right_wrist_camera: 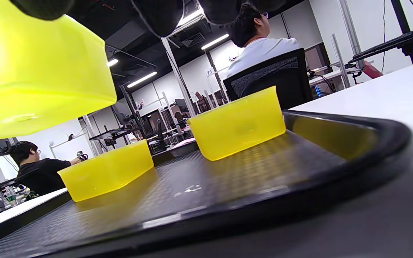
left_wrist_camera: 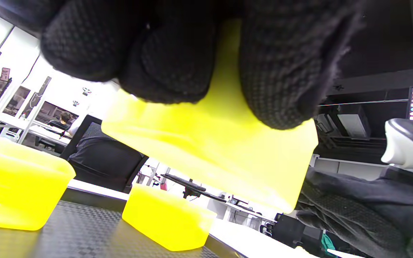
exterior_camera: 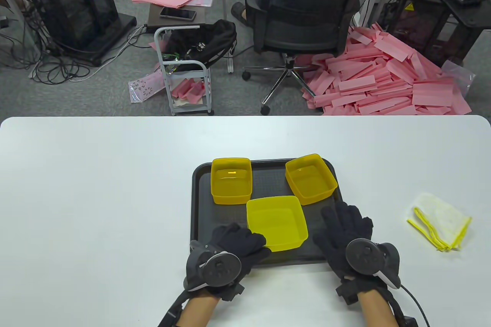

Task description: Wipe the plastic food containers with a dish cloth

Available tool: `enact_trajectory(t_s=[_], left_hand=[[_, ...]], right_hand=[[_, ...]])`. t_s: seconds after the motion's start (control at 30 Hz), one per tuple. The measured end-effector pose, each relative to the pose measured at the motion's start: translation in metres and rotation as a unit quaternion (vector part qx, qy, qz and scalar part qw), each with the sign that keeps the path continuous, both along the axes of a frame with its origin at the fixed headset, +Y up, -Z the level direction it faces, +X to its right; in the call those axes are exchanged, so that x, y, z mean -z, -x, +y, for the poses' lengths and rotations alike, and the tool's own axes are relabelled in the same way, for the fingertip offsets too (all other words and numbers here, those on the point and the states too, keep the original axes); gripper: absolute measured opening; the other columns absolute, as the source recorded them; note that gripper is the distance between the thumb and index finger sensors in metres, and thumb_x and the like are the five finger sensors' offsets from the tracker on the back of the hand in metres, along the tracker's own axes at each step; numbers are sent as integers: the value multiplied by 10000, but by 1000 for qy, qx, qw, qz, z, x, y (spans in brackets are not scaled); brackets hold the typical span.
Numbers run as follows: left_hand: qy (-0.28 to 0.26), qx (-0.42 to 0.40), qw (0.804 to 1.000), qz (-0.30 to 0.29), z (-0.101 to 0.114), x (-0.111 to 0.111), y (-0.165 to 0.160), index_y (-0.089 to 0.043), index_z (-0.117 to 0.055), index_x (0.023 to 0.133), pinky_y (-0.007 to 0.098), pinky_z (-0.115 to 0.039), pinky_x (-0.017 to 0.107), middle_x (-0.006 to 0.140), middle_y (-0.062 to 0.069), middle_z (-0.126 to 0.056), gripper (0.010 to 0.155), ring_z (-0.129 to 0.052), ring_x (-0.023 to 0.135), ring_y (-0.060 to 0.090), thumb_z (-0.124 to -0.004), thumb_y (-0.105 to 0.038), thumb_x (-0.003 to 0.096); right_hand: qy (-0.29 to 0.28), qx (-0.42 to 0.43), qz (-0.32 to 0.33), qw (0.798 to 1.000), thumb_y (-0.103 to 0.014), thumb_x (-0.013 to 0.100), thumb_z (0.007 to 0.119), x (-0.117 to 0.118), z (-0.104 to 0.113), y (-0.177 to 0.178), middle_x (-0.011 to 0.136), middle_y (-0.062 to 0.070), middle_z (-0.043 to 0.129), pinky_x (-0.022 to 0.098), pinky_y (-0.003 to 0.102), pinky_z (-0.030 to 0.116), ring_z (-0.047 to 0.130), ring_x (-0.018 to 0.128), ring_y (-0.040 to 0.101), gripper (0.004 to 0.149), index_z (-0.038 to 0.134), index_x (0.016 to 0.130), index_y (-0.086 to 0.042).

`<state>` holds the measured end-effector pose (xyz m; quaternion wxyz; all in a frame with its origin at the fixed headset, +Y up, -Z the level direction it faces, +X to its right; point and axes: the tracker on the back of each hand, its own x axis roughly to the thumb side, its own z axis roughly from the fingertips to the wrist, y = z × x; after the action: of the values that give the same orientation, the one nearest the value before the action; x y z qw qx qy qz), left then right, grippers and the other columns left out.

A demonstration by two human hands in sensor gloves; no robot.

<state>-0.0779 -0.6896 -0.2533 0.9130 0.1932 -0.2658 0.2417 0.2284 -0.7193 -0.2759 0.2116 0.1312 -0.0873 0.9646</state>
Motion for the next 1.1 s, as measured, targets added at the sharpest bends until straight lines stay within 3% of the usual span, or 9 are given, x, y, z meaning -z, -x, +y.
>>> enact_trajectory(t_s=[0.33,0.63,0.77,0.87,1.03,1.1], left_hand=[[6,-3,1000,-14,0,1,1,-346,-1011,654,514,-788,450,477,22,-1019,373,-968,465,305,-926,-558,359],[16,-6,1000,-13,-3,3,4,-345,-1012,652,514,-788,457,478,23,-1018,370,-967,472,305,-926,-556,360],[23,-5,1000,-10,-4,4,5,-343,-1014,651,517,-786,460,478,26,-1019,370,-967,473,308,-928,-552,359],[26,-4,1000,-7,-5,5,6,-345,-1014,650,516,-787,460,477,25,-1019,369,-968,473,307,-926,-554,359],[33,-1,999,-7,-6,6,6,-344,-1014,651,516,-787,461,478,25,-1019,368,-968,474,307,-926,-553,360],[32,1,999,-8,-6,6,5,-343,-1014,651,516,-787,461,478,26,-1019,368,-967,475,307,-925,-553,361]], right_hand=[[7,-31,-48,998,-653,552,531,17,12,-29,1204,207,390,671,762,324,360,1052,496,740,459,1146,-217],[69,-93,-171,979,-635,558,549,50,17,-137,1198,212,408,669,761,315,373,1047,498,726,479,1140,-207],[130,-97,-242,957,-628,559,554,65,1,-192,1192,216,429,673,756,326,390,1040,502,722,489,1136,-198],[191,-112,-300,928,-621,560,560,69,-15,-224,1189,224,430,669,759,315,387,1038,505,721,494,1134,-190],[266,-139,-313,901,-633,557,588,67,-38,-243,1194,229,401,682,751,353,386,1037,511,747,493,1136,-170],[254,-142,-311,905,-616,555,628,67,-40,-242,1188,228,402,699,699,481,411,1023,517,748,464,1137,-174]])
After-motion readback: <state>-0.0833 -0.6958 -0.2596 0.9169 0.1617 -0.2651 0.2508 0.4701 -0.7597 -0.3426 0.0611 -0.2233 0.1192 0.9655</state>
